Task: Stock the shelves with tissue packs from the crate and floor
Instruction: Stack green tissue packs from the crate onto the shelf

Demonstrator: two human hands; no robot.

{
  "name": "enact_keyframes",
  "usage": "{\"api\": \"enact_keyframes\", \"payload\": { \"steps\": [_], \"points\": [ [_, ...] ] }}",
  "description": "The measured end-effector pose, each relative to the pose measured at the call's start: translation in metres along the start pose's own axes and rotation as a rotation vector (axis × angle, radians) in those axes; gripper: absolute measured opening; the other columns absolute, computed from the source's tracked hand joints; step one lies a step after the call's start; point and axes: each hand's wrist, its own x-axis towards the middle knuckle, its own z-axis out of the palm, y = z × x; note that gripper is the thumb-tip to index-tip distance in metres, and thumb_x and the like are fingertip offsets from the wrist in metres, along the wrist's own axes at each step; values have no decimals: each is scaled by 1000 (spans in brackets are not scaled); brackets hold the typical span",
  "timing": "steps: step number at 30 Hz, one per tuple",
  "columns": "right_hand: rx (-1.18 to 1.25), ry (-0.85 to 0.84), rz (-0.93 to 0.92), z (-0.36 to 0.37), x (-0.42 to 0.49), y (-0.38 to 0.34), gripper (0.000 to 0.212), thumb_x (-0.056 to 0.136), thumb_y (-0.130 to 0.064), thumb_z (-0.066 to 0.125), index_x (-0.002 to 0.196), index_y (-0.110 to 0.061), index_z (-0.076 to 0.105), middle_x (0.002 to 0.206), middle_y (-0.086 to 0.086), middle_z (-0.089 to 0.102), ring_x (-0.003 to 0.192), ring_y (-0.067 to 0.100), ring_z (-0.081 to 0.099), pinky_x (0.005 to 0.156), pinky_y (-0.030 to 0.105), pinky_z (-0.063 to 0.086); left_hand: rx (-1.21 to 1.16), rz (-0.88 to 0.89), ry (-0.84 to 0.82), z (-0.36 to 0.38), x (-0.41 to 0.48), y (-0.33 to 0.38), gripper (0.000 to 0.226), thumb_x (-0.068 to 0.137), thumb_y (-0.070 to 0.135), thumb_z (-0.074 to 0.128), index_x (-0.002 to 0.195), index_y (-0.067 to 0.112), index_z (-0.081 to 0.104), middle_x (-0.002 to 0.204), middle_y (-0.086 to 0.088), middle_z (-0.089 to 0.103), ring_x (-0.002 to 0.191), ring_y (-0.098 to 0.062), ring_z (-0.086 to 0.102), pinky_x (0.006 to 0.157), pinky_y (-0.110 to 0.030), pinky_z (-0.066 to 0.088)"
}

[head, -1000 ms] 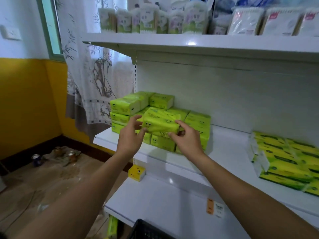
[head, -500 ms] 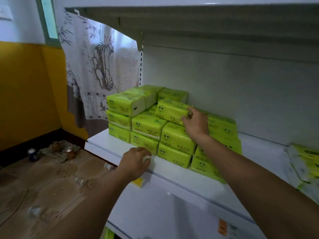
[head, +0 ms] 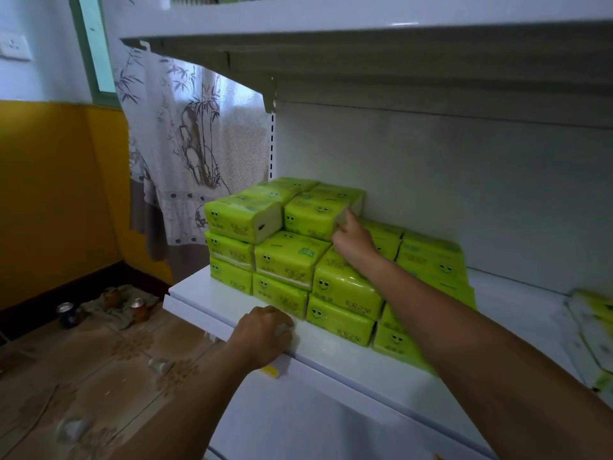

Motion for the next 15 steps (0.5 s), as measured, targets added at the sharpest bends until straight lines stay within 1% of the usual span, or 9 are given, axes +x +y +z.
{"api": "enact_keyframes", "payload": {
  "steps": [1,3,5,7,9,11,12,14,15],
  "points": [
    [-10,-29,-1,-2,-4,-2,68,91,-10,42,150,-25,12,145,9,41,92,18,53,55,23,38,-6,3,-5,1,-3,1,76,62,55,16,104,20,69,117,-2,64,107,-25,56,90,-34,45],
    [-16,-57,-3,-7,-16,-4,69,89,-5,41,150,-22,15,148,10,36,104,22,53,65,23,41,-31,7,15,-1,-12,5,72,65,51,21,106,16,68,116,-5,64,106,-27,57,90,-32,45],
    [7,-50,-11,-11,-33,-6,68,87,-3,42,148,-21,21,147,10,36,111,26,54,70,24,40,-49,-12,42,-6,-23,9,64,69,45,29,112,16,65,119,-6,63,109,-28,56,92,-32,45],
    [14,-23,-37,-17,-51,-8,68,85,-3,44,147,-21,25,146,10,38,116,28,53,74,25,41,-59,-14,86,-14,-37,16,62,69,45,31,113,19,65,118,-6,63,110,-29,56,91,-36,46],
    [7,-8,-49,-23,-71,-12,67,84,-4,47,146,-21,28,144,10,41,112,25,55,76,25,43,-54,-17,97,-20,-55,25,65,67,49,28,113,21,64,118,-5,62,110,-28,55,90,-38,46],
    [-3,-4,-54,-29,-96,-14,67,84,-4,50,146,-21,30,142,10,44,97,21,58,68,25,44,-60,-4,115,-27,-77,34,69,66,52,25,114,21,63,119,-5,62,111,-27,54,90,-39,46],
    [-9,-4,-57,-32,-110,-15,67,84,-4,50,146,-21,30,140,11,46,93,21,59,66,26,45,-67,0,130,-30,-89,38,69,66,51,25,114,20,64,118,-5,62,111,-27,55,90,-38,46],
    [-39,-4,-70,-37,-138,-14,67,83,-4,52,146,-18,31,136,13,49,102,24,59,69,28,46,-55,-1,156,-36,-113,46,64,68,47,29,113,18,65,118,-7,63,111,-27,55,90,-35,46],
    [-54,-6,-77,-38,-151,-13,67,83,-4,53,145,-17,32,134,15,51,102,25,59,73,29,47,-44,-6,160,-37,-123,49,61,69,45,31,114,18,64,118,-7,62,111,-27,55,91,-34,46]
  ]
}}
